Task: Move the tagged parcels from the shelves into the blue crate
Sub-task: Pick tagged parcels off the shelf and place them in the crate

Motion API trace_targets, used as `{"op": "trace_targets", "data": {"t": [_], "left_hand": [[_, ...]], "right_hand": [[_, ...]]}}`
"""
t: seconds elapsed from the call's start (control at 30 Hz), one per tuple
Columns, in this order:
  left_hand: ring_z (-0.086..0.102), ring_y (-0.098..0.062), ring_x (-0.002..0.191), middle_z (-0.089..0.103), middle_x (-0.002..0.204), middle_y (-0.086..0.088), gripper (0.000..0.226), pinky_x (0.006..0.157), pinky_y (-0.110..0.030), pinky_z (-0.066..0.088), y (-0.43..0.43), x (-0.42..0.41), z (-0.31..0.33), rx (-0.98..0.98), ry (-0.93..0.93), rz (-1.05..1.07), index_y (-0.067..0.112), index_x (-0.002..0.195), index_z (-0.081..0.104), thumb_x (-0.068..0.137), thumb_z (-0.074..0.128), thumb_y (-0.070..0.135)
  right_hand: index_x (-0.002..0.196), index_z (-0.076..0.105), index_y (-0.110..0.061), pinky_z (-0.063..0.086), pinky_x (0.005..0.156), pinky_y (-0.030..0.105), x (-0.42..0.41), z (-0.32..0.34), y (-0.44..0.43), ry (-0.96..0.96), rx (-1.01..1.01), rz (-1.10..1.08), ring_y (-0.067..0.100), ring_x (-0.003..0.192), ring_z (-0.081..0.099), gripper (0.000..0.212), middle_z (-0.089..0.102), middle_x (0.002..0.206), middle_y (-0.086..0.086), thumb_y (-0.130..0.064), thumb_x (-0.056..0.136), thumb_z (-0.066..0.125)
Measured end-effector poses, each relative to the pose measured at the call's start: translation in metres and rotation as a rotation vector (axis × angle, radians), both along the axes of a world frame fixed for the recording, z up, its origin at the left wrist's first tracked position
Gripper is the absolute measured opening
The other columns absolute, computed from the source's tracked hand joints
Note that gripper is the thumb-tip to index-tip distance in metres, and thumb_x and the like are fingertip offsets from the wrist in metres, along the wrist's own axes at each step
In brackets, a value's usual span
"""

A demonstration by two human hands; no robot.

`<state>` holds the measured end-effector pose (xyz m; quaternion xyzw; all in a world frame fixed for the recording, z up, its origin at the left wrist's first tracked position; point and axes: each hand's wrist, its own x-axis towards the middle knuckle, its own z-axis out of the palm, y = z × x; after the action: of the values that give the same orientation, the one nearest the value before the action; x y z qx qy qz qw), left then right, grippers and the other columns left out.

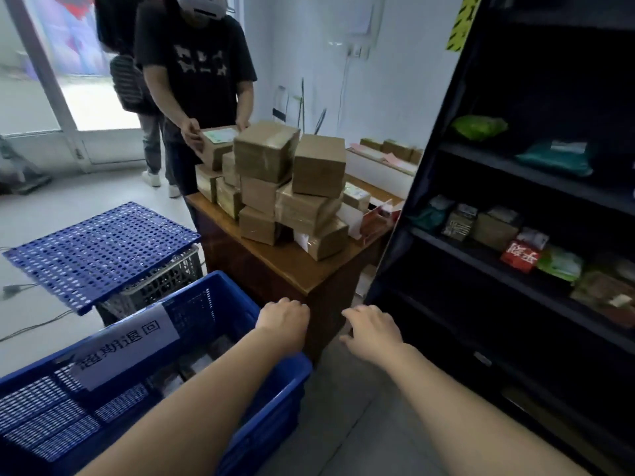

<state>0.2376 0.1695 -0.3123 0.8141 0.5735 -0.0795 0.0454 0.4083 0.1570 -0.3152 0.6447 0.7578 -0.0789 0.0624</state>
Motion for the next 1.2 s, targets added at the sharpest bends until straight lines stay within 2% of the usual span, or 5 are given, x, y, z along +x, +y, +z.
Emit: {"op": "trace_targets", "data": {"t": [0.2,0.5,0.8,0.97,1.2], "left_hand": [[0.048,-0.024,0.124,0.053,0.133,-0.005,0.044,0.096,-0.037,0.043,-0.003,0.113,0.037,0.069,-0.015,-0.14,0.015,0.136,0.047,0.093,0.055,0.022],[0.054,-0.024,0.113,0.059,0.12,-0.003,0.026,0.087,-0.038,0.048,-0.023,0.28,0.083,0.186,-0.077,-0.31,0.017,0.116,0.054,0.091,0.054,0.025],[0.05,-0.024,0.119,0.055,0.127,-0.005,0.037,0.09,-0.039,0.047,-0.043,0.425,0.117,0.231,-0.114,-0.473,0.016,0.123,0.052,0.091,0.058,0.034],[0.053,-0.025,0.114,0.056,0.123,-0.006,0.033,0.086,-0.039,0.049,-0.037,0.5,0.142,0.276,-0.156,-0.551,0.017,0.122,0.053,0.09,0.058,0.025],[0.048,-0.024,0.12,0.053,0.129,-0.004,0.037,0.091,-0.039,0.047,-0.012,0.613,0.179,0.362,-0.227,-0.706,0.015,0.127,0.05,0.09,0.052,0.02]], "right_hand": [[0.139,0.044,-0.019,0.039,0.104,0.042,0.113,0.043,-0.029,-0.001,0.031,-0.142,0.028,0.129,0.042,0.053,0.047,0.139,0.006,-0.042,0.093,0.054],[0.138,0.045,-0.018,0.039,0.104,0.042,0.277,0.094,-0.084,-0.008,0.151,-0.323,0.028,0.129,0.041,0.052,0.048,0.138,0.006,-0.042,0.093,0.055],[0.138,0.046,-0.019,0.04,0.103,0.04,0.41,0.137,-0.129,-0.049,0.254,-0.489,0.027,0.128,0.043,0.054,0.049,0.139,0.006,-0.044,0.091,0.056],[0.132,0.051,-0.021,0.042,0.096,0.039,0.477,0.159,-0.134,-0.076,0.319,-0.586,0.027,0.121,0.046,0.049,0.052,0.132,0.005,-0.045,0.09,0.056],[0.139,0.046,-0.019,0.039,0.102,0.041,0.569,0.189,-0.122,-0.112,0.369,-0.729,0.028,0.129,0.042,0.055,0.049,0.138,0.006,-0.045,0.091,0.056]]}}
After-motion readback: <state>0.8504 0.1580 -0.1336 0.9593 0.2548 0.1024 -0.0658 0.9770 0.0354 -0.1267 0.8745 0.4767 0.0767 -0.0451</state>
